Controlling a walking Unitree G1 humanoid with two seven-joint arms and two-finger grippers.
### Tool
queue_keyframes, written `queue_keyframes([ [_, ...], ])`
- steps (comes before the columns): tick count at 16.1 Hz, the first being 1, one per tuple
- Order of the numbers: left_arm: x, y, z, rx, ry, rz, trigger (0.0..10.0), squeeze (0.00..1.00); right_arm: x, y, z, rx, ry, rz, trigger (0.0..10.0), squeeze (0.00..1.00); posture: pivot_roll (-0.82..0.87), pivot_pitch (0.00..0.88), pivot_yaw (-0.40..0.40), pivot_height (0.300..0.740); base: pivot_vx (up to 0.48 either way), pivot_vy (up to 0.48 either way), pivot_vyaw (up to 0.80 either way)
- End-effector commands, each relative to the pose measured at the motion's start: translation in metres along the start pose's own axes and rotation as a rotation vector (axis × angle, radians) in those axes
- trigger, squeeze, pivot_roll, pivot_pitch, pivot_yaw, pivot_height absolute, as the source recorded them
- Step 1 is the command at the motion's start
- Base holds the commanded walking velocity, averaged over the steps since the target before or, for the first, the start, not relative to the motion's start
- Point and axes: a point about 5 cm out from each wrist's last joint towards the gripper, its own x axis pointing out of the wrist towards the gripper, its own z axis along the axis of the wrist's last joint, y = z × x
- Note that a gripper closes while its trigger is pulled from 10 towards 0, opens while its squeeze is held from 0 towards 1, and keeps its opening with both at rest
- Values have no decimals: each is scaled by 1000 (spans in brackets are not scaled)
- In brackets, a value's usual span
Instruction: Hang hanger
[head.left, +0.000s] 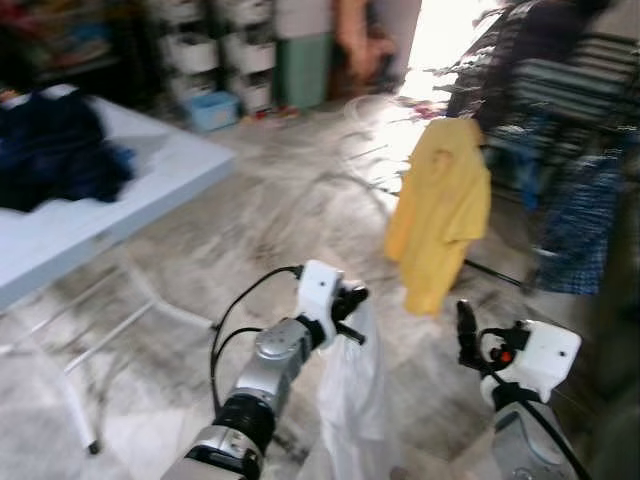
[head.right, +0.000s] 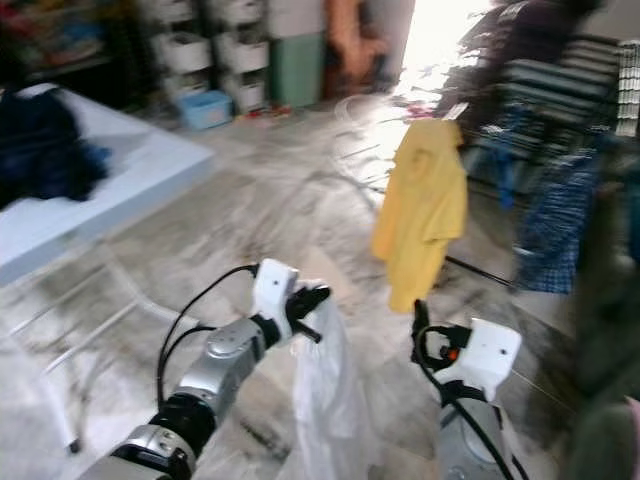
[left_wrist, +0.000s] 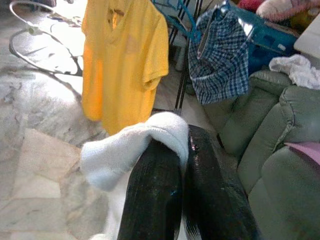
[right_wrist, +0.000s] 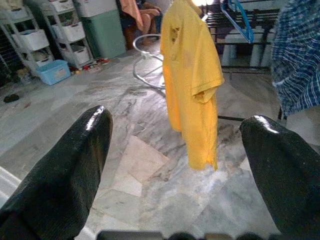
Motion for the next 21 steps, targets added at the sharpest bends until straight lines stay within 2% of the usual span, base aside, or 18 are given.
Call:
queue_keyframes([
  [1, 2, 4, 12, 10, -50, 7, 0, 0, 1, 1, 2, 3, -11, 0, 10000, 0, 73, 6, -110, 740, 386, 285, 0],
  [5, 1, 3, 10, 13, -29, -16, 0, 0, 0, 1, 2, 0, -11, 1, 10000, 0, 73, 2, -109, 740, 352, 324, 0],
  [10, -1, -5, 0, 23, 9, -101, 0, 0, 1, 5, 1, 6, -11, 5, 10000, 0, 77, 0, -102, 740, 370, 128, -753],
  [13, -4, 7, -5, 65, 37, -12, 196, 0, 2, 10, -3, 33, -16, 14, 10000, 0, 79, 0, -94, 740, 0, 0, -206],
  [14, -4, 10, -5, 73, 45, 2, 2706, 0, 3, 12, -4, 31, -21, 16, 10000, 0, 72, 0, -77, 740, 0, 0, 0],
  [15, -5, 13, -4, 76, 49, 1, 1882, 0, 4, 13, -3, 41, -36, -1, 10000, 0, 54, 0, -45, 740, 0, 0, 0],
  [16, -5, 15, -4, 86, 61, 1, 1765, 0, 3, 13, -4, 53, -47, -25, 10000, 0, 38, 0, -16, 740, 0, 0, 0],
  [17, -4, 13, -8, 126, 98, -37, 471, 0, -4, 9, -6, 80, -71, -84, 10000, 0, 6, 0, 53, 740, 0, 0, 0],
  [19, -5, 10, -12, 163, 134, -97, 980, 0, -18, 6, -15, 119, -83, -171, 10000, 0, -47, 0, 129, 740, 0, 0, 0],
  [21, -4, 7, -6, 191, 114, -180, 1529, 0, -23, 10, -18, 135, -85, -195, 10000, 0, -49, 0, 113, 740, 0, 0, 0],
])
